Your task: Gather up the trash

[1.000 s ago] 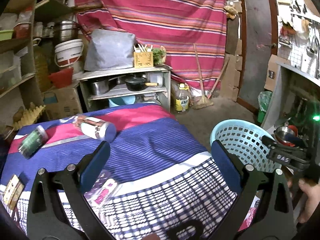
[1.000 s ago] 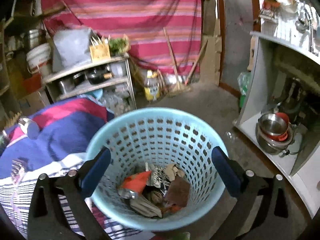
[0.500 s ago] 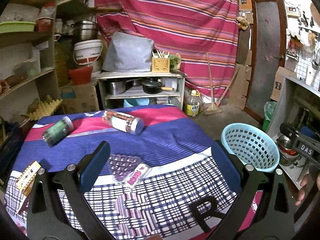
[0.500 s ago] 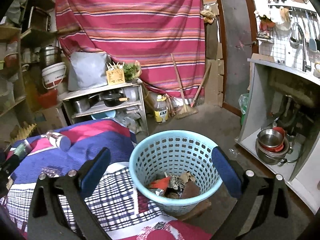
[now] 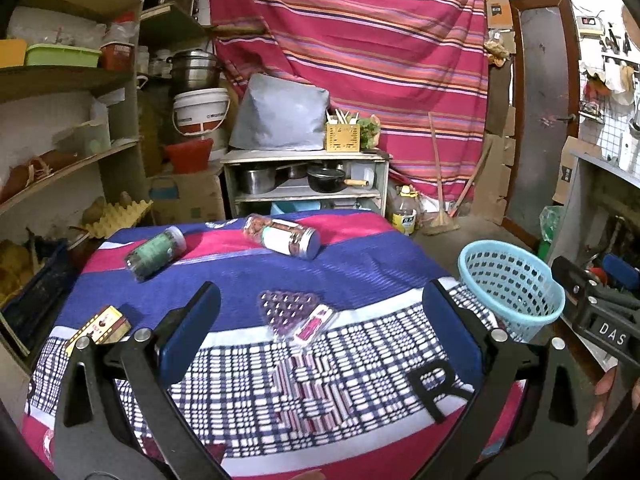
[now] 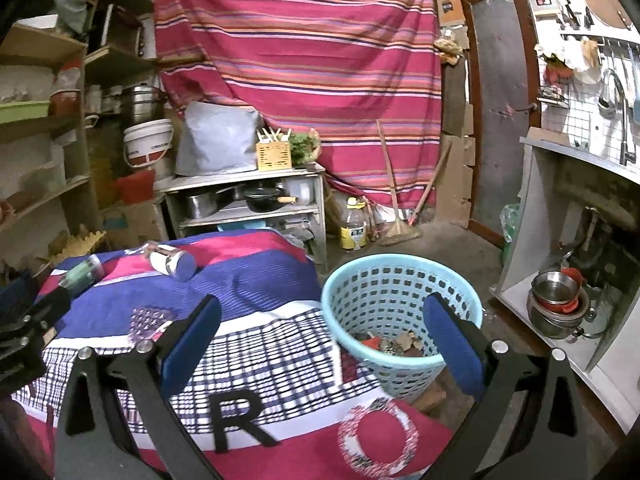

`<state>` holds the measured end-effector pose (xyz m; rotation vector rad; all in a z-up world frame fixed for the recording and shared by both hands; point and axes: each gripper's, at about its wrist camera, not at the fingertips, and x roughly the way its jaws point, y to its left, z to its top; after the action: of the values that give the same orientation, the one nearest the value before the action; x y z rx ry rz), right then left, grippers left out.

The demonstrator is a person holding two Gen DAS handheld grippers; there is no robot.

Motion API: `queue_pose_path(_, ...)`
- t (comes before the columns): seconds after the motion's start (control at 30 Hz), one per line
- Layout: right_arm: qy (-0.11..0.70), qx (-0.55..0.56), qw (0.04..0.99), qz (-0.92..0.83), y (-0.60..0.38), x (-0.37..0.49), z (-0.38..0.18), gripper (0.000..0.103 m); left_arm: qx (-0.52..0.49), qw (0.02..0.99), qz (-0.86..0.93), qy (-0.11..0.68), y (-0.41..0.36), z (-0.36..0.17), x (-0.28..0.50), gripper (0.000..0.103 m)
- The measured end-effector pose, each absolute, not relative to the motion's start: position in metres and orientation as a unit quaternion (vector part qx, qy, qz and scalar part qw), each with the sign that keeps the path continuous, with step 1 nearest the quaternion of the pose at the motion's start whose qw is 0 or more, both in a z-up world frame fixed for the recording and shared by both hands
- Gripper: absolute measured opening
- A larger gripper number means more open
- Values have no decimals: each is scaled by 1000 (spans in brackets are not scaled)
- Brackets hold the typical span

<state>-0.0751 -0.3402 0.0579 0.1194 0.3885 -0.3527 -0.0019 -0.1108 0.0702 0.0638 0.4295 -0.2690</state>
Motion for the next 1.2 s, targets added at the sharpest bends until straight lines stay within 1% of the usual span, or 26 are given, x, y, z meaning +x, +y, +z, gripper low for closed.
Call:
queue_pose_path(0.57, 216, 53, 968, -115, -277, -67, 13, 99, 39, 966, -90, 241, -49, 30, -10, 98)
queue_pose_path(0.73, 218, 68, 967, -109, -278, -66, 7, 99, 35, 966, -74, 245, -35, 23, -10, 97)
queue_pose_path(0.93, 212, 63, 969, -107, -269, -66, 2, 99, 38, 964, -62, 256, -24, 12, -10, 98)
queue_pose_path(1.2, 208, 45, 972, -99, -259, -66, 0, 99, 30, 964, -58, 257, -20, 9, -9, 98)
